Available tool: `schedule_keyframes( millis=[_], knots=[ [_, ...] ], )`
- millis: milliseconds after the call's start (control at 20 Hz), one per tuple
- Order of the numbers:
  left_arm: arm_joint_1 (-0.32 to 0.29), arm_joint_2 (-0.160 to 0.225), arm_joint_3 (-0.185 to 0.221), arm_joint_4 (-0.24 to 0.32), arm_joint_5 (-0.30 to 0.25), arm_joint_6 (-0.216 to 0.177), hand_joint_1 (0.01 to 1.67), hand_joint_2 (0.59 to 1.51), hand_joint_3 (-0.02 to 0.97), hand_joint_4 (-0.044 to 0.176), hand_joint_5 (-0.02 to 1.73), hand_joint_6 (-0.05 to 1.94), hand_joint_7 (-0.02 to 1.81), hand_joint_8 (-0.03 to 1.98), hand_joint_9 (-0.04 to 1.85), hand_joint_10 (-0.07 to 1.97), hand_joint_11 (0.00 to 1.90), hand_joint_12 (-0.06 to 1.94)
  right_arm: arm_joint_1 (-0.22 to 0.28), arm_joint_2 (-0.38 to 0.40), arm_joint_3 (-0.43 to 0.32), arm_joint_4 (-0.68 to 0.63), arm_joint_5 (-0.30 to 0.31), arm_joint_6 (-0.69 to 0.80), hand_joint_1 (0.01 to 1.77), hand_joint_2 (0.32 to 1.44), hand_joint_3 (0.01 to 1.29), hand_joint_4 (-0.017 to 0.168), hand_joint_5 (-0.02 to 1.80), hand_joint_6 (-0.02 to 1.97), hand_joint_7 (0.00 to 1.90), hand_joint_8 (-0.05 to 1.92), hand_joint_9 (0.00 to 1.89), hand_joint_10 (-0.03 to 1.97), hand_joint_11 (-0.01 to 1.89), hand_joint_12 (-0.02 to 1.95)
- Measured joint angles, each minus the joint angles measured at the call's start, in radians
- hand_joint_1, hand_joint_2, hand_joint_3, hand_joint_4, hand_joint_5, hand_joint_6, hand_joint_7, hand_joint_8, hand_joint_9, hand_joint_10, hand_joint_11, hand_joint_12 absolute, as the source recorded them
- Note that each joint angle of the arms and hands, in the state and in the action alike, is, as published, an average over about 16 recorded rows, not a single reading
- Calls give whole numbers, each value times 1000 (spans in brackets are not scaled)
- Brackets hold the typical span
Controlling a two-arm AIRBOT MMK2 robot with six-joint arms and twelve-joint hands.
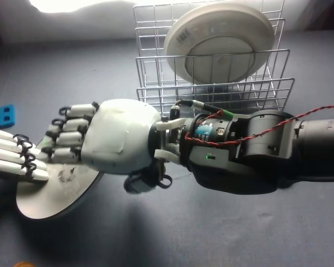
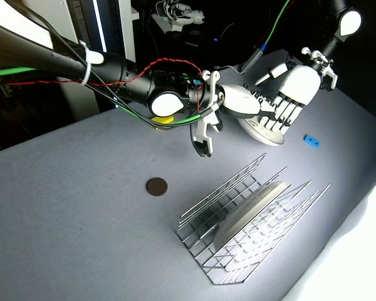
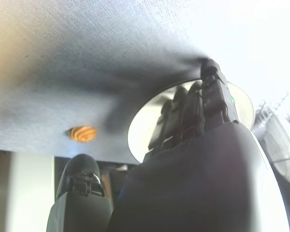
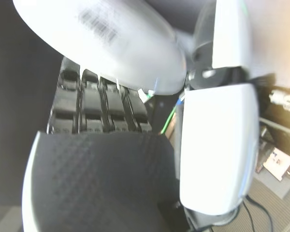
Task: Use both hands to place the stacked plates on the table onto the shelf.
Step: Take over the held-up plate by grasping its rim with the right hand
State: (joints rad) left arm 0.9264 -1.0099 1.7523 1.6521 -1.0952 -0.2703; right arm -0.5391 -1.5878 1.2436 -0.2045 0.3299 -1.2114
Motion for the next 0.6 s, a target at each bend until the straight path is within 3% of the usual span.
schedule_keyframes(
  millis=[350, 600],
  knots=[
    [0, -2, 3, 0, -3, -1, 16, 1115, 17, -6, -13, -29, -10, -13, -27, -56, 31, 36, -14, -57, 62, 0, 49, 0, 1220, 933, 14, 5, 555, 99, 554, 94, 549, 116, 187, 1185],
    [-4, -3, 5, 4, -4, -2, 15, 1112, 17, -7, -13, -31, -10, -13, -26, -56, 31, 36, -20, -77, 82, -3, 84, 2, 1208, 962, 14, 3, 787, 251, 819, 260, 827, 378, 453, 1295]
  ],
)
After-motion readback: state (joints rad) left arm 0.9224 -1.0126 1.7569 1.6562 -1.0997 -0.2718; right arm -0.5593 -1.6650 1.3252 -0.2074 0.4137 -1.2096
